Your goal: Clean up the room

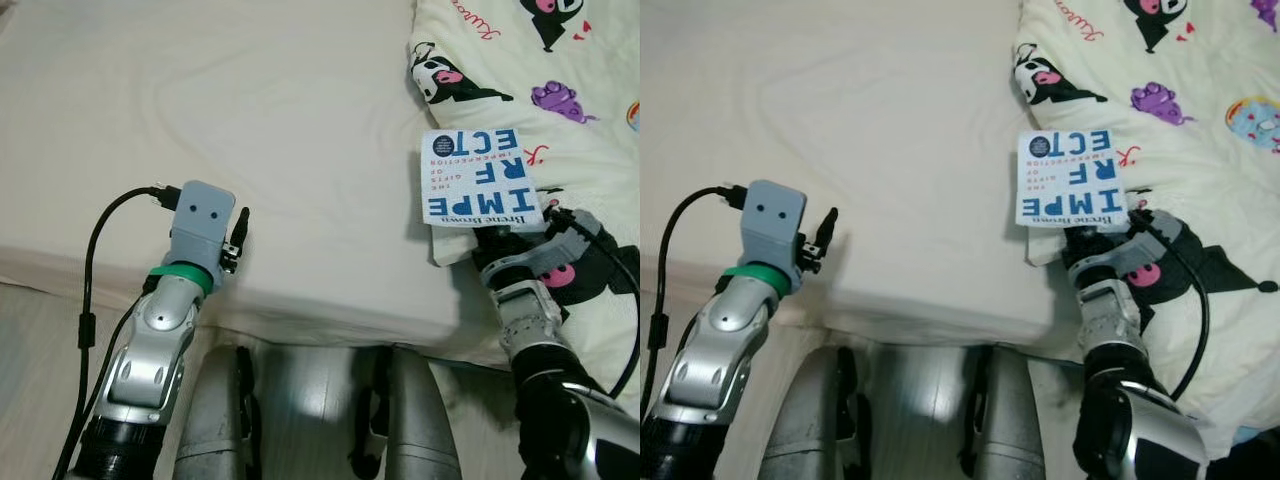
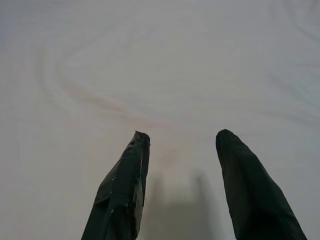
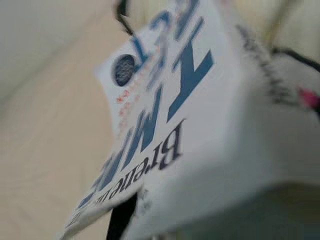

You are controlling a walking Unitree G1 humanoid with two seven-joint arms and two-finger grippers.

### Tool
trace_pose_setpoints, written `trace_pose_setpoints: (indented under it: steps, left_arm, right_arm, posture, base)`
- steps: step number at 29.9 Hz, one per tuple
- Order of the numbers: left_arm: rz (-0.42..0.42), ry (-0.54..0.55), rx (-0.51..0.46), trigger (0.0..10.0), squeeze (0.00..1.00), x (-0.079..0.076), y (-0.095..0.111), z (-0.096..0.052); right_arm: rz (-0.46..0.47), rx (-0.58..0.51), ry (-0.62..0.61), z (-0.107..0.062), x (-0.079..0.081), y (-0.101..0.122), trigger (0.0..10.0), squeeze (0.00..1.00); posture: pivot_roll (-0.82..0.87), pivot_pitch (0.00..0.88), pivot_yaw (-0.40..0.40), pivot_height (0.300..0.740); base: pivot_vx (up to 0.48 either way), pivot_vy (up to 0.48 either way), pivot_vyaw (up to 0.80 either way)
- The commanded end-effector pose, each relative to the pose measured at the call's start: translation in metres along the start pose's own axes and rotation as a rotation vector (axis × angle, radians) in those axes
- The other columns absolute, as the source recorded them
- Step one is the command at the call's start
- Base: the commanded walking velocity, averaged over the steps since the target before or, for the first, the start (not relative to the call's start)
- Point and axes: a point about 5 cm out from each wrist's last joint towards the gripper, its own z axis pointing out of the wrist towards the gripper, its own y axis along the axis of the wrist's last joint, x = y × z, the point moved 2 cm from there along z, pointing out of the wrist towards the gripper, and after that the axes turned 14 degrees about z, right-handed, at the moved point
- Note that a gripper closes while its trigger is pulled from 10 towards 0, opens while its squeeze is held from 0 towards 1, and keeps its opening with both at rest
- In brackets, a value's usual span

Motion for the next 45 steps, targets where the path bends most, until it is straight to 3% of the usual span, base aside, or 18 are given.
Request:
trace_pose_setpoints:
  steps: [1,2,6,8,9,11,12,16,18,19,20,21,24,25,27,28,39,45]
  left_arm:
    - [-0.006,0.003,0.016,10.0,0.0,-0.002,-0.006,-0.001]
    - [-0.014,0.016,0.01,10.0,0.0,-0.002,-0.005,0.001]
    - [-0.014,0.016,0.01,10.0,0.0,-0.002,-0.005,0.001]
    - [-0.022,0.029,0.005,10.0,0.0,-0.002,-0.004,0.005]
    - [-0.033,0.044,-0.002,10.0,0.0,-0.003,-0.003,0.008]
    - [-0.033,0.044,-0.002,10.0,0.0,-0.003,-0.003,0.008]
    - [-0.044,0.058,-0.01,10.0,0.0,-0.003,-0.002,0.011]
    - [-0.044,0.058,-0.01,10.0,0.0,-0.003,-0.002,0.011]
    - [-0.067,0.094,-0.032,10.0,0.0,0.0,0.003,0.014]
    - [-0.076,0.11,-0.045,10.0,0.0,0.003,0.006,0.015]
    - [-0.076,0.11,-0.045,10.0,0.0,0.003,0.006,0.015]
    - [-0.085,0.127,-0.061,10.0,0.0,0.006,0.01,0.015]
    - [-0.096,0.145,-0.077,10.0,0.0,0.01,0.014,0.015]
    - [-0.109,0.164,-0.093,10.0,0.0,0.014,0.019,0.015]
    - [-0.109,0.164,-0.093,10.0,0.0,0.014,0.019,0.015]
    - [-0.125,0.179,-0.109,10.0,0.0,0.017,0.023,0.015]
    - [-0.175,0.176,-0.133,10.0,0.0,0.008,0.03,0.019]
    - [-0.185,0.163,-0.141,10.0,0.0,0.001,0.032,0.022]
  right_arm:
    - [0.02,-0.004,0.034,0.001,0.004,-0.001,0.0,0.0]
    - [0.03,0.003,0.089,0.004,0.013,-0.003,0.0,0.0]
    - [0.03,0.003,0.089,0.004,0.013,-0.003,0.0,0.0]
    - [0.039,0.01,0.148,0.007,0.023,-0.006,0.0,0.0]
    - [0.061,0.014,0.234,0.01,0.04,-0.011,0.0,0.0]
    - [0.061,0.014,0.234,0.01,0.04,-0.011,0.0,0.0]
    - [0.074,0.025,0.331,0.009,0.061,-0.02,0.0,0.0]
    - [0.074,0.025,0.331,0.009,0.061,-0.02,0.0,0.0]
    - [0.032,0.047,0.473,-0.002,0.1,-0.037,0.0,0.0]
    - [-0.001,0.048,0.5,-0.008,0.111,-0.043,7.6,0.0]
    - [-0.001,0.048,0.5,-0.008,0.111,-0.043,7.6,0.0]
    - [-0.086,0.051,0.51,-0.013,0.118,-0.048,10.0,0.0]
    - [-0.159,0.046,0.501,-0.016,0.121,-0.05,10.0,0.0]
    - [-0.244,0.033,0.493,-0.019,0.121,-0.05,10.0,0.0]
    - [-0.244,0.033,0.493,-0.019,0.121,-0.05,10.0,0.0]
    - [-0.293,0.025,0.49,-0.02,0.121,-0.05,10.0,0.0]
    - [-0.384,-0.017,0.546,-0.023,0.134,-0.045,10.0,0.0]
    - [-0.398,-0.012,0.525,-0.028,0.133,-0.045,10.0,0.0]
  posture:
    - [0.05,0.224,0.018,0.605]
    - [0.03,0.2,0.002,0.605]
    - [0.03,0.2,0.002,0.605]
    - [0.02,0.172,-0.016,0.605]
    - [0.0,0.138,-0.036,0.605]
    - [0.0,0.138,-0.036,0.605]
    - [-0.01,0.103,-0.051,0.605]
    - [-0.01,0.103,-0.051,0.605]
    - [-0.02,0.046,-0.064,0.605]
    - [-0.02,0.041,-0.065,0.605]
    - [-0.02,0.041,-0.065,0.605]
    - [-0.02,0.025,-0.069,0.605]
    - [-0.03,0.004,-0.075,0.605]
    - [-0.03,0.0,-0.08,0.605]
    - [-0.03,0.0,-0.08,0.605]
    - [-0.03,0.0,-0.087,0.605]
    - [-0.06,0.0,-0.078,0.624]
    - [-0.05,0.0,-0.078,0.634]
  base:
    - [0.0,0.0,0.0]
    - [0.0,0.0,0.0]
    - [0.0,0.0,0.0]
    - [0.0,0.0,0.0]
    - [0.0,0.0,0.0]
    - [0.0,0.0,0.0]
    - [0.0,0.0,0.0]
    - [0.0,0.0,0.0]
    - [0.0,0.0,0.0]
    - [0.0,0.0,0.0]
    - [0.0,0.0,0.0]
    - [0.0,0.0,0.0]
    - [0.0,0.0,0.0]
    - [0.0,0.0,0.0]
    - [0.0,0.0,0.0]
    - [0.0,0.0,0.0]
    - [0.0,0.0,0.0]
    - [0.0,0.0,0.0]
